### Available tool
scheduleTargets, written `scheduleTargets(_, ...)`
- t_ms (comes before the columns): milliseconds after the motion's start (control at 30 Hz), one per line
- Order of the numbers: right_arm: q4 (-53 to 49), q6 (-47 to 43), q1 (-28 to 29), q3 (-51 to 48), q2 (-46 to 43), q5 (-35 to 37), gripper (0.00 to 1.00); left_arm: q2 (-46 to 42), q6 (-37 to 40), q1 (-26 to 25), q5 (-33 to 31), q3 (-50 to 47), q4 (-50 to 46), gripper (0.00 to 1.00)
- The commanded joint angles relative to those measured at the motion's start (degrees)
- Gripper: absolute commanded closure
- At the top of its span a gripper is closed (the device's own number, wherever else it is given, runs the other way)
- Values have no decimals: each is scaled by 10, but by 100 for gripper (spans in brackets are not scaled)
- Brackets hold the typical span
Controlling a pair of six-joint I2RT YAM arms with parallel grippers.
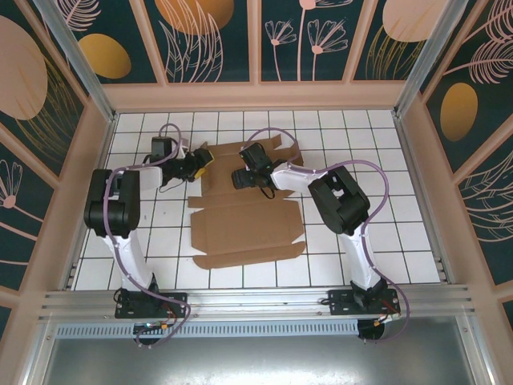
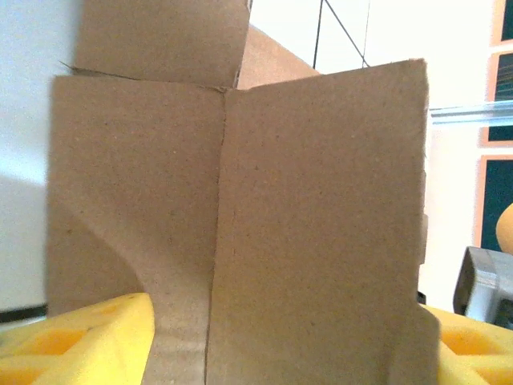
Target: Fold the paper box
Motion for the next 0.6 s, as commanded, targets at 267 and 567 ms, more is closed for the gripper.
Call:
scheduleTargets(267,-95,12,1,-51,53,-58,21,66,9,-60,-14,61,-60,28)
scheduleTargets(567,-101,10,-1,-54,52,-54,19,54,41,-60,-25,82,-113,22)
